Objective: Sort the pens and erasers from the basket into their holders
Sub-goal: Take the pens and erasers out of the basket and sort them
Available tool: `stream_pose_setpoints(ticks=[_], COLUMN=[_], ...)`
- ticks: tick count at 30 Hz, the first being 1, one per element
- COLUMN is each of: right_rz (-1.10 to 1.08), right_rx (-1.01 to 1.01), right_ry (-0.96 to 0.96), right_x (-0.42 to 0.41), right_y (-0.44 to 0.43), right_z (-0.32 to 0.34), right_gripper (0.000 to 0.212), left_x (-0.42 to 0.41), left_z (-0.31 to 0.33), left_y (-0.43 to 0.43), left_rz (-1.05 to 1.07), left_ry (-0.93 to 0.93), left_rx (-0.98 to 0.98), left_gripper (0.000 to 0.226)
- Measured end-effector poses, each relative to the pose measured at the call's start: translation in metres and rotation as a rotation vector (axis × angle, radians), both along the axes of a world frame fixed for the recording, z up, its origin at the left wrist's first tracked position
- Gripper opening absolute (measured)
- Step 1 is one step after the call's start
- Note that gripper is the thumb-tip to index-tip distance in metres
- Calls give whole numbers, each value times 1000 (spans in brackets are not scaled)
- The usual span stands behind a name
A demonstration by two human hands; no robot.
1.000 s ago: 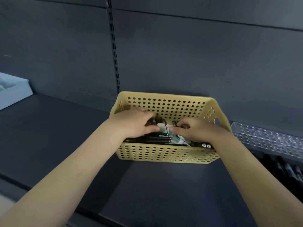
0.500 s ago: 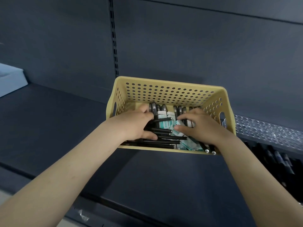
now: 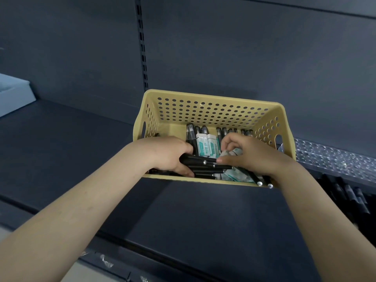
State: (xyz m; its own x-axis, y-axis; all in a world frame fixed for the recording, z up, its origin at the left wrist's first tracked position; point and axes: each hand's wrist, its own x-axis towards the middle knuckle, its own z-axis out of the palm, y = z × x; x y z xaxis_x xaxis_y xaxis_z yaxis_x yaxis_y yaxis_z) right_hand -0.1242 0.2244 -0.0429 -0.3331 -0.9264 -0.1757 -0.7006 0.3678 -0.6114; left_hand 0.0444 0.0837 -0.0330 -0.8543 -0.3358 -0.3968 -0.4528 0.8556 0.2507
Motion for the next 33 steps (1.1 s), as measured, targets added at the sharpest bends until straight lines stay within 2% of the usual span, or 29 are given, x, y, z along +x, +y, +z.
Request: stream_pose_setpoints(ticks=[3, 6, 11, 14, 18, 21, 23, 26, 29, 33], right_rz=[-41, -90, -134, -140, -138, -111, -65, -5, -4, -30], right_rx=[-34, -101, -122, -125, -92, -65, 1, 127, 173, 199], right_ry=[6, 37, 45, 63, 41, -12, -20, 6, 8, -5], right_x=[0, 1, 1, -2, -2, -1, -1, -4, -7, -10], right_y=[2, 4, 7, 7, 8, 10, 11, 11, 8, 2], right_z=[0, -3, -4, -4, -2, 0, 4, 10, 10, 8], right_gripper=[26, 16, 14, 18, 29, 28, 27, 38, 43, 43], left_x=[1, 2, 2, 1, 0, 0, 1, -1, -4, -6], left_z=[1, 0, 3, 3, 3, 3, 3, 2, 5, 10], left_y=[1, 2, 6, 5, 4, 5, 4, 1, -3, -6], left_rz=[17, 22, 57, 48, 78, 95, 109, 117, 147, 140], left_ry=[2, -54, -78, -27, 7, 52, 90, 187, 286, 284], left_rx=[-17, -102, -145, -165, -153, -172, -184, -213, -136, -79], left_gripper=[55, 61, 56, 40, 36, 36, 40, 42, 37, 39])
